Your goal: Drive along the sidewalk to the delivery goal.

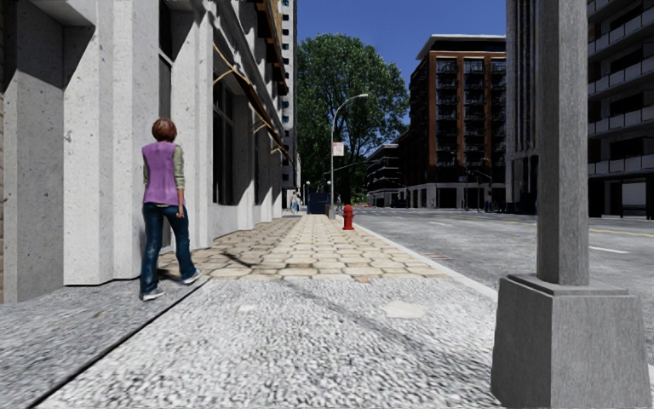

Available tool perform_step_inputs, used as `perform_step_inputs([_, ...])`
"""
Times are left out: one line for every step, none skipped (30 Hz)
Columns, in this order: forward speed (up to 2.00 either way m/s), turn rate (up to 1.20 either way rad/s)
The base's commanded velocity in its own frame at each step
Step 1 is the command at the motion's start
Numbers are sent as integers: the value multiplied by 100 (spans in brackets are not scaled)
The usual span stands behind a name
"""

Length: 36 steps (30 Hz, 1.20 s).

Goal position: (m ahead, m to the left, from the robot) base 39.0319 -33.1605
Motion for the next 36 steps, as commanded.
perform_step_inputs([200, 0])
perform_step_inputs([200, 0])
perform_step_inputs([200, 0])
perform_step_inputs([200, 0])
perform_step_inputs([200, 0])
perform_step_inputs([200, 0])
perform_step_inputs([200, 0])
perform_step_inputs([200, 0])
perform_step_inputs([200, 0])
perform_step_inputs([200, 0])
perform_step_inputs([200, 0])
perform_step_inputs([200, 0])
perform_step_inputs([200, 0])
perform_step_inputs([200, 0])
perform_step_inputs([200, 0])
perform_step_inputs([200, 0])
perform_step_inputs([200, 0])
perform_step_inputs([200, 0])
perform_step_inputs([200, 0])
perform_step_inputs([200, 0])
perform_step_inputs([200, 0])
perform_step_inputs([200, 0])
perform_step_inputs([200, 0])
perform_step_inputs([200, 0])
perform_step_inputs([200, 0])
perform_step_inputs([200, 0])
perform_step_inputs([200, 0])
perform_step_inputs([200, 0])
perform_step_inputs([200, 0])
perform_step_inputs([200, 0])
perform_step_inputs([200, 0])
perform_step_inputs([200, 0])
perform_step_inputs([200, 0])
perform_step_inputs([200, 0])
perform_step_inputs([200, 0])
perform_step_inputs([200, 0])
